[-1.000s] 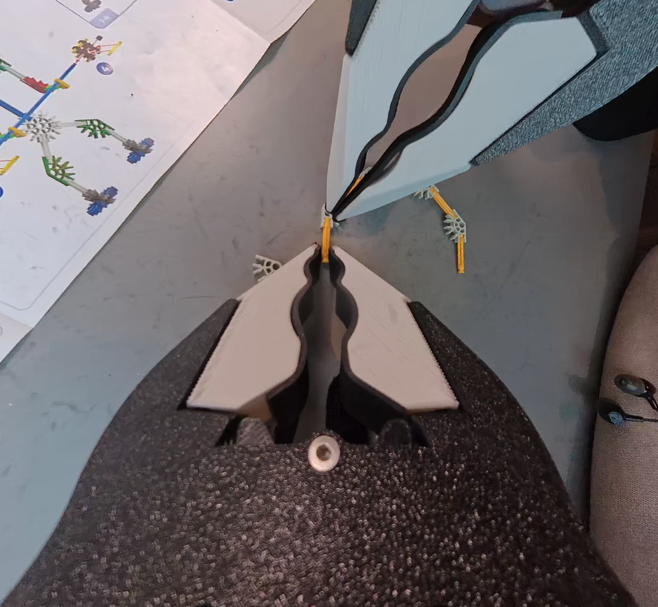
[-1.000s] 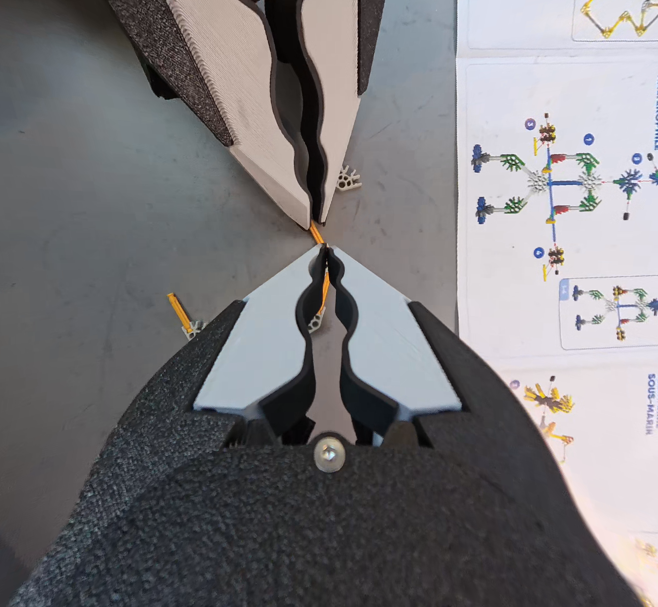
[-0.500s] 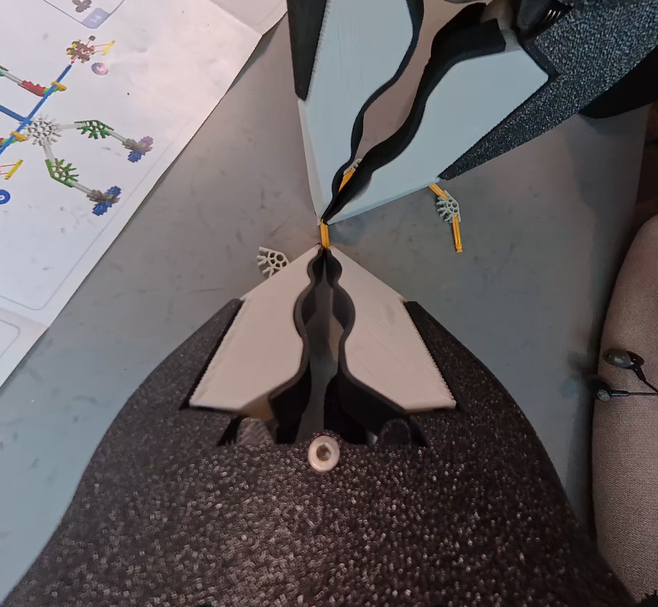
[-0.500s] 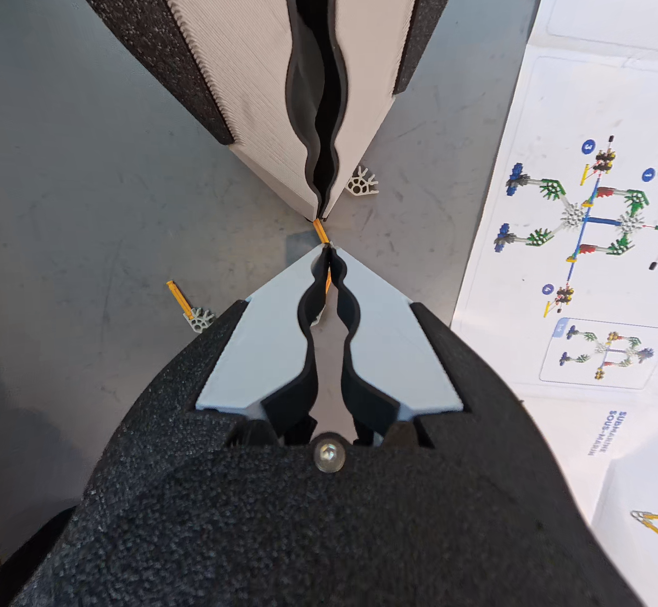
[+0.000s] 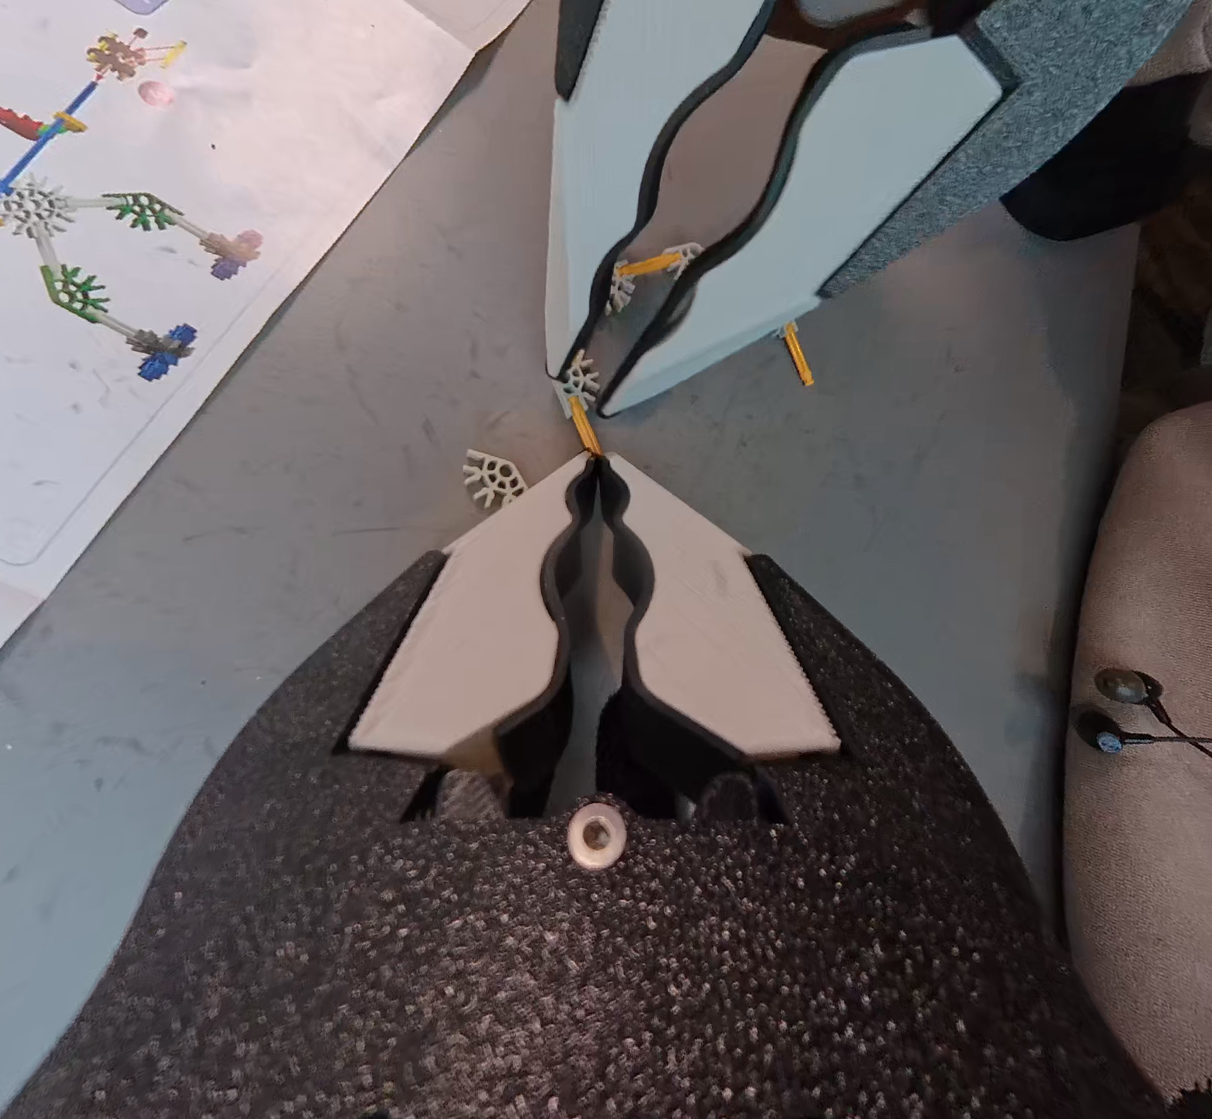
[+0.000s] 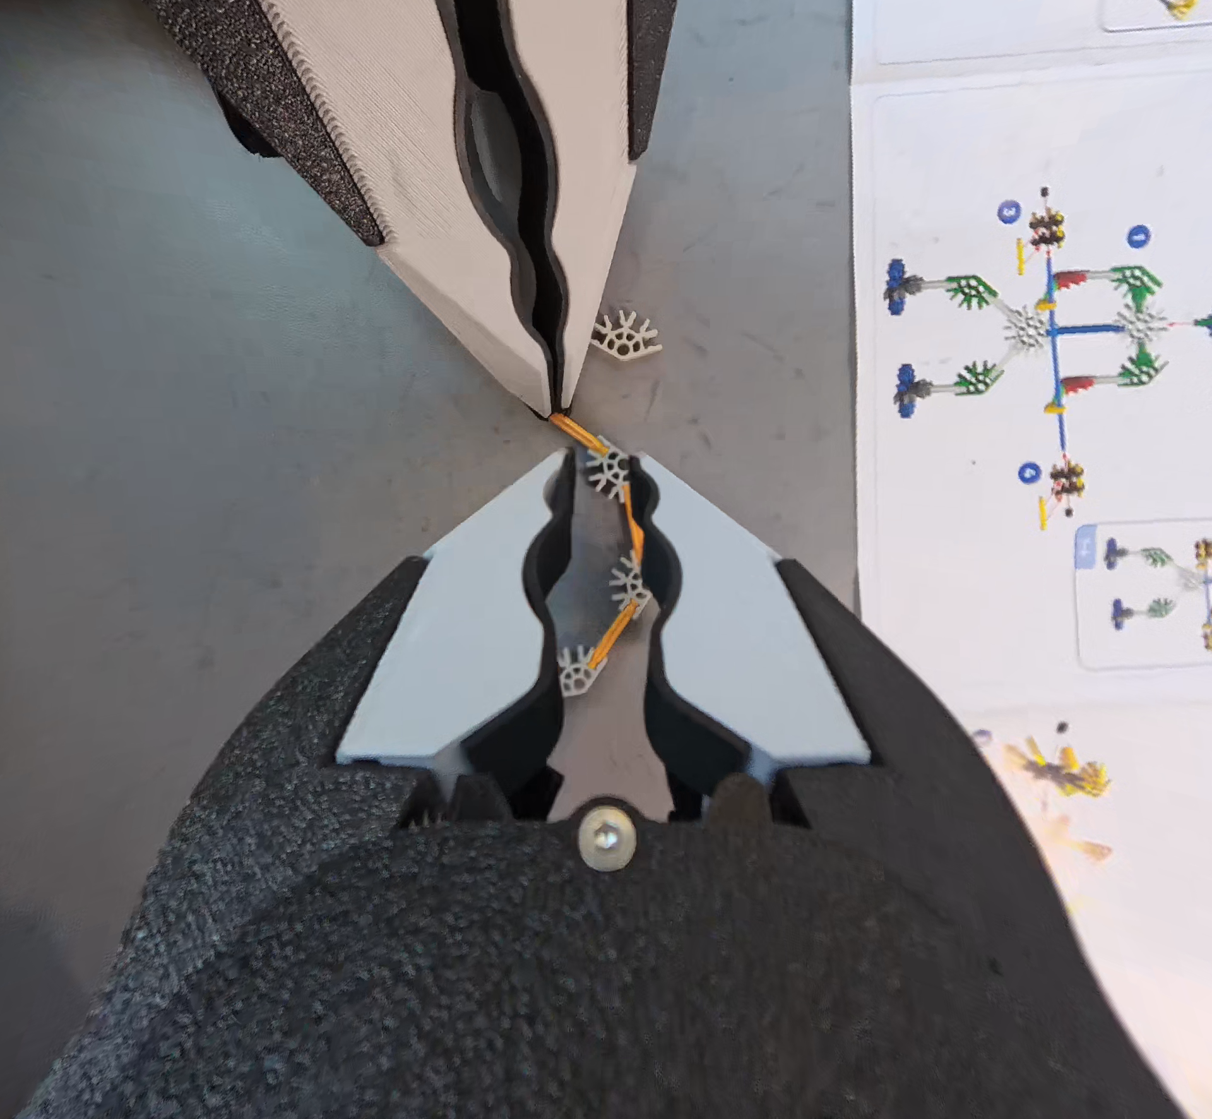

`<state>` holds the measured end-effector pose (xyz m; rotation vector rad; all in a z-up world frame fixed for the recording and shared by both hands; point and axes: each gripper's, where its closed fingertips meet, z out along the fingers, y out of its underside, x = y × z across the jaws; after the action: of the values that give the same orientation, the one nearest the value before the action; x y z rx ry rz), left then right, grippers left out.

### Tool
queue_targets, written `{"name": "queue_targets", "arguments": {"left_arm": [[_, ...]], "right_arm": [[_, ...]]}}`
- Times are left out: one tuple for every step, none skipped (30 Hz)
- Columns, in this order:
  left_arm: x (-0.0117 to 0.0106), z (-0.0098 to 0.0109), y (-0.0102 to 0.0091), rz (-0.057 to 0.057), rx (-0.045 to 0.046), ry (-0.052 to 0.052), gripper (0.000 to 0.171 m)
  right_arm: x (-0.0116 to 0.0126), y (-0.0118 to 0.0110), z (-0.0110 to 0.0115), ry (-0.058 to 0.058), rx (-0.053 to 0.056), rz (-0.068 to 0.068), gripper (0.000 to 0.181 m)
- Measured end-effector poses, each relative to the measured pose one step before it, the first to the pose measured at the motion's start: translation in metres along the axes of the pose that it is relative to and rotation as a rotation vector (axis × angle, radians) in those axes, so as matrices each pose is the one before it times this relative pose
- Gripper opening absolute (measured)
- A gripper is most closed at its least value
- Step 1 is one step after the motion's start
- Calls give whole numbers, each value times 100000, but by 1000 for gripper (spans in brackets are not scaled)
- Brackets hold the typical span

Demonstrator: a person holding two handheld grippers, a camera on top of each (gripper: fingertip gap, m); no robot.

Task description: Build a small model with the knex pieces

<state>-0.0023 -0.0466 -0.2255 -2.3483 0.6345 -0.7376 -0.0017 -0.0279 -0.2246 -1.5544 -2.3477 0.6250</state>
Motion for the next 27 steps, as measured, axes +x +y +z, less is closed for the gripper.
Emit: {"name": "queue_targets", "arguments": {"left_arm": [[1, 4, -2, 668, -254, -698, 0], [-4, 2, 9, 593, -189, -564, 0], [5, 4, -2, 113, -72, -303, 0], [-3, 1, -3, 80, -68, -108, 0], [0, 3, 15, -104, -109, 13, 0], [18, -13, 17, -179, -205, 176, 0], [107, 11, 43, 159, -395, 434, 0], [104, -1, 55, 479, -528, 287, 0], [181, 2, 84, 816, -756, 547, 0], [309, 33, 128, 1135, -998, 1394, 0], [446, 83, 155, 1486, -1076, 2150, 0], [508, 116, 143, 1480, -999, 2446, 0], [462, 157, 100, 1339, -718, 2051, 0], [397, 151, 61, 1285, -464, 1581, 1], [367, 140, 46, 1165, -430, 1442, 1], [371, 137, 64, 1135, -515, 1544, 2], [350, 113, 86, 1166, -612, 1566, 3], [257, 56, 50, 961, -406, 1276, 4], [179, 3, -90, 394, 572, 1097, 4], [184, -84, -251, -241, 1574, 1516, 5], [162, -169, -303, -704, 2028, 1749, 5], [43, -234, -352, -767, 2300, 1091, 5], [-134, -288, -365, -518, 2355, -27, 5], [-325, -303, -338, -281, 2153, -1200, 5], [-449, -270, -286, -124, 1868, -2065, 6], [-492, -209, -228, 15, 1466, -2344, 6], [-480, -143, -159, 33, 1151, -2382, 7]], "right_arm": [[-165, 261, -334, 2162, 2598, 3090, 23], [-103, 313, -457, 2665, 2470, 3026, 25], [-93, 484, -488, 2872, 1463, 3339, 29], [-159, 837, -422, 2673, -920, 3220, 32], [-219, 1078, -335, 2703, -2325, 2165, 36], [-201, 1057, -265, 2614, -2022, 1803, 37], [-213, 555, -285, 1643, 770, 2472, 34], [-83, 887, -136, 741, -2233, 2687, 35], [11, 176, -209, 66, 1359, 1614, 30], [36, 230, -109, -569, 144, -1094, 28], [47, 69, -27, -1087, 68, -1413, 27], [65, -12, 23, -1355, -379, -1730, 25], [82, -4, 12, -1657, -1169, -3530, 23], [-41, -23, 8, -2703, -1447, -5717, 19], [-249, -62, 44, -4051, -1088, -7589, 13], [-215, -107, 63, -3880, -823, -8131, 10], [-94, -62, 50, -3288, -1129, -7674, 9], [-8, -63, 27, -3185, -1358, -5938, 8], [-28, -51, 48, -3762, -1792, -3264, 7], [36, -33, 47, -3120, -1992, -2421, 5], [17, -7, 16, -2573, -2099, -3377, 5], [5, 23, -10, -1989, -2033, -3718, 5], [2, 20, 1, -1614, -1845, -3262, 5], [5, -2, 8, -1309, -1658, -2680, 4], [6, 2, 10, -829, -1470, -2561, 4], [9, -14, 13, -203, -1151, -2528, 4], [21, -21, 6, 402, -1026, -1977, 5]]}}
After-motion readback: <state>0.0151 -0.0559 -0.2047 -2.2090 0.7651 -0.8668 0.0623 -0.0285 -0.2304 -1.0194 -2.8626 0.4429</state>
